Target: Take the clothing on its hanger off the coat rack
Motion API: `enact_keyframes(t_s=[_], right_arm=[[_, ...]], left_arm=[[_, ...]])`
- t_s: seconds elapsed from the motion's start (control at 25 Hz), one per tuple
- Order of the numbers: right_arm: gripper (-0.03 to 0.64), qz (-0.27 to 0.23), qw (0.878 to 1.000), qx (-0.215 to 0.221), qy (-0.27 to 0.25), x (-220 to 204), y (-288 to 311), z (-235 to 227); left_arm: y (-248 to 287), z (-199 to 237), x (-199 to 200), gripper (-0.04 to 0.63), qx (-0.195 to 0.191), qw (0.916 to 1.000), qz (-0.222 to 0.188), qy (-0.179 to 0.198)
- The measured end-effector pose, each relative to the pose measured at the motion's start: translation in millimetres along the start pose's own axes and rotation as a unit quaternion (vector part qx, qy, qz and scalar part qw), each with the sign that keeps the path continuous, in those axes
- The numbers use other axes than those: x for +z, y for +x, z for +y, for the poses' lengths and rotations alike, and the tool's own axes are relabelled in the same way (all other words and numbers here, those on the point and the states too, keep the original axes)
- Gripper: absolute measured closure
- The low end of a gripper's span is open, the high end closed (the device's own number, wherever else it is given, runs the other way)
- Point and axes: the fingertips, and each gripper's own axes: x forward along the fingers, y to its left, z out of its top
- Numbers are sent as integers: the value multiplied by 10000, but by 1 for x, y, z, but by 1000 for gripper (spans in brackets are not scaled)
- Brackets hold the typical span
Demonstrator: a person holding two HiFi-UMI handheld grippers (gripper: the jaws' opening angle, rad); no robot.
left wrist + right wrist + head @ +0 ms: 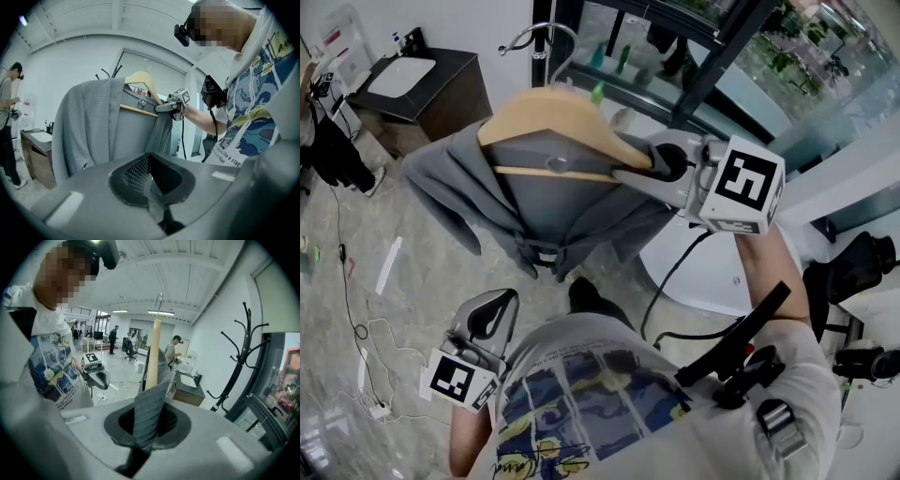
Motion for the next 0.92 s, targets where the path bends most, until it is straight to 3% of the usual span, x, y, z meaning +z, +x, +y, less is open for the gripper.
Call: enact_keyframes(t_s=[0.92], right_arm=[[607, 5, 10000, 88, 18, -13, 4, -18]], left_arm=[[14, 5, -1, 589, 80, 9999, 45, -79]])
